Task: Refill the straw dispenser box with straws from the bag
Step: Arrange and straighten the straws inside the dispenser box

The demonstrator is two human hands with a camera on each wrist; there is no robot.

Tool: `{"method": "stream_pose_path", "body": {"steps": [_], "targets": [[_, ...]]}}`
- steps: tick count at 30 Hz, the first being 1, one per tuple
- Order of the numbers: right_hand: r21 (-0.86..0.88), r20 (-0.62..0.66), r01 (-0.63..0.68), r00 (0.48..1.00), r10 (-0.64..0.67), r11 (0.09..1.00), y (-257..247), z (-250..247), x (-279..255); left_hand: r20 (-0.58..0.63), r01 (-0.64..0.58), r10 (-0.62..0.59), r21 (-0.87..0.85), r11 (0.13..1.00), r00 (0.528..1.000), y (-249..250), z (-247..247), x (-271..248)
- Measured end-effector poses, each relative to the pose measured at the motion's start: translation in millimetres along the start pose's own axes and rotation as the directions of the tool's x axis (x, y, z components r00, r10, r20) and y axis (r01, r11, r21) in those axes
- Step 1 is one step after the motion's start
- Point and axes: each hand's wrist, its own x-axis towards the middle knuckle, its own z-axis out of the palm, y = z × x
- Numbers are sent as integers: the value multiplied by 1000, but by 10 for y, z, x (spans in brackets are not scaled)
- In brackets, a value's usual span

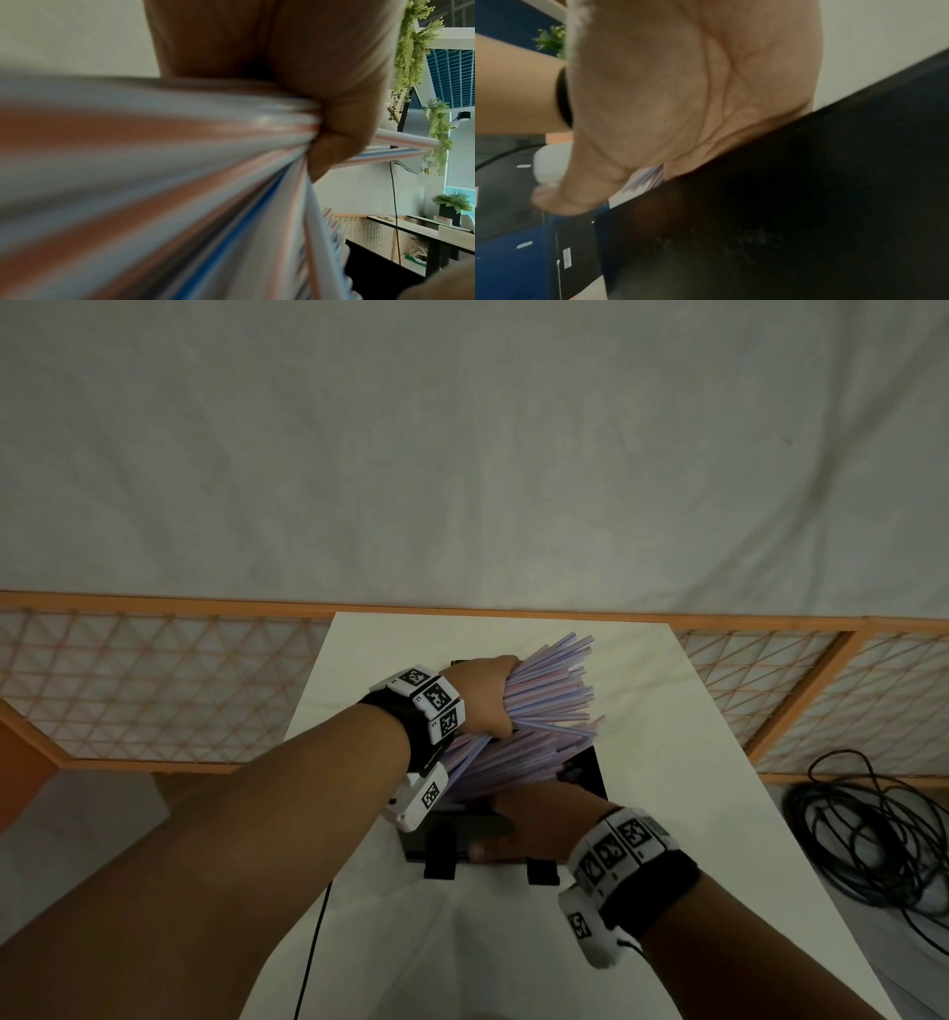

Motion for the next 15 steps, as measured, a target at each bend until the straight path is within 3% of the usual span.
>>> {"method": "stream_pose_path", "body": {"steps": [2,5,8,12,15], "targets": [[-29,82,-44,996,46,999,9,-75,32,-2,3,-3,1,1000,1000,-11,1,-12],[-112,74,-121,989,130,986,20,-67,101,-7,15,-15,5,1000,1000,-10,-12,-22],[-256,-30,-112,994,108,960,-20,-32,155,-10,24,-24,1,1000,1000,2,-27,-21],[-219,-245,-108,968,52,970,2,-64,164,-7,29,-29,1,1000,1000,-6,-21,1],[-203,-227,-184,964,136,962,98,-66,142,-1,26,-26,-29,999,1000,-17,7,20]]}}
